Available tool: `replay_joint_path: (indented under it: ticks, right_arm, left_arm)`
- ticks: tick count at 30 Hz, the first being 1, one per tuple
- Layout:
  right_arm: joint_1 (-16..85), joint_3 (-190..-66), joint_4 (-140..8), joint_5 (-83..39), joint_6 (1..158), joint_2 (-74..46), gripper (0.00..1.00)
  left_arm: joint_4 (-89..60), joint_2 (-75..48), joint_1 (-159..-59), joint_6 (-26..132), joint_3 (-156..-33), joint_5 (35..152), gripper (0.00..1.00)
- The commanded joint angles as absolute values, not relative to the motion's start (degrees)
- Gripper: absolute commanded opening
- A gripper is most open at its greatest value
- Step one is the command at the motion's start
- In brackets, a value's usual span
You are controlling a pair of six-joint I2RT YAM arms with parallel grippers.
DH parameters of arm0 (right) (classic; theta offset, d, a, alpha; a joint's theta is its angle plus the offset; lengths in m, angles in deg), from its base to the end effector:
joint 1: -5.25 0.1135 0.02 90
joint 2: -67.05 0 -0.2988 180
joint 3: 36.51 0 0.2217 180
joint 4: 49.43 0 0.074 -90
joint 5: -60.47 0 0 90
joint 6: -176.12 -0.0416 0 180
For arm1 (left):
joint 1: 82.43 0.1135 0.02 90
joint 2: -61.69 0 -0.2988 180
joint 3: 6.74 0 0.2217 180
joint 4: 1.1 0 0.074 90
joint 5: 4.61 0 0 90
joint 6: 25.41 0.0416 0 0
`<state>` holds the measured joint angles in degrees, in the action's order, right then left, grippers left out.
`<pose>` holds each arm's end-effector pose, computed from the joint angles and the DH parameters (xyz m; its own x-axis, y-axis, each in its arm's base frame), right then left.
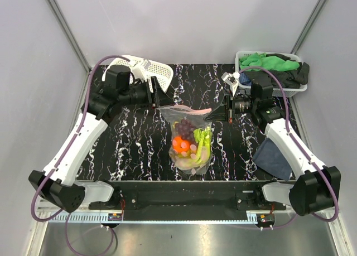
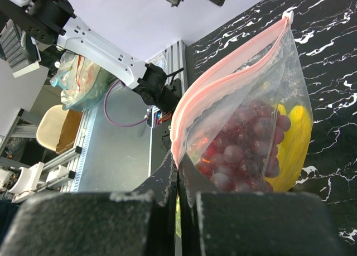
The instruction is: Open the zip-top bag and remove the fake food
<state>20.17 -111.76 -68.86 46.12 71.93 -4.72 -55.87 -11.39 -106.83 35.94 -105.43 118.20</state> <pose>0.2108 0.0979 0.3876 -0.4937 -0.0687 -0.8669 -0.8694 0.0170 0.4938 0.1984 -0.1148 0.4421 -0.7625 -0.0966 -0.6398 0.4701 0.5967 -0.6504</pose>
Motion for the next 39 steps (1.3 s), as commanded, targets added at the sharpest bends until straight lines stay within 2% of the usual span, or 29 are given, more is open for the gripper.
replay_joint_path:
  ticks: [1,2,3,4,10,18,21,24,26,34,37,38,39]
  right_arm:
    - [20.63,-114.44,-69.27,44.65,72.32,-2.56,0.00]
    - [20.63,-114.44,-69.44,44.65,72.58,-2.47,0.00]
    - [20.63,-114.44,-69.88,44.38,72.85,-2.47,0.00]
    - [20.63,-114.35,-70.23,44.21,73.20,-2.21,0.00]
    - [20.72,-113.65,-73.13,42.63,75.49,-0.37,0.00]
    - [20.72,-113.73,-74.72,42.36,76.37,0.69,0.00]
    - [20.81,-113.56,-75.07,42.36,76.63,0.78,0.00]
    - [21.16,-113.47,-75.33,42.10,76.72,0.95,0.00]
    - [21.34,-113.47,-75.42,42.01,76.80,1.04,0.00]
    - [22.04,-113.38,-76.21,41.31,77.16,1.48,0.00]
    - [22.22,-113.64,-76.65,41.04,77.24,1.74,0.00]
    - [22.22,-113.65,-76.74,40.87,77.25,1.83,0.00]
    - [22.39,-113.65,-76.83,40.69,77.25,1.83,0.00]
  left_arm:
    - [-54.60,-7.05,-111.07,9.86,-104.46,103.99,0.60]
    - [-53.81,-5.30,-113.26,4.70,-103.58,101.32,0.62]
    - [-52.67,-4.67,-113.97,2.21,-103.05,99.55,0.75]
    - [-52.57,-4.67,-114.07,-2.25,-102.52,97.71,0.76]
    - [-60.55,-10.46,-114.59,-15.90,-105.15,96.91,0.80]
    - [-69.00,-16.43,-115.39,-23.66,-110.77,93.21,0.79]
    - [-69.97,-18.29,-116.26,-24.79,-113.15,93.30,0.70]
    - [-70.06,-19.17,-117.76,-25.50,-112.98,92.51,0.65]
    - [-70.15,-19.43,-118.20,-26.20,-112.45,92.51,0.57]
    - [-69.80,-21.10,-120.31,-27.87,-111.48,92.15,0.50]
    - [-68.40,-21.89,-120.31,-27.52,-111.57,92.50,0.36]
    - [-67.87,-22.15,-120.40,-25.96,-111.66,91.90,0.28]
    - [-67.26,-22.33,-120.48,-24.46,-112.35,90.93,0.24]
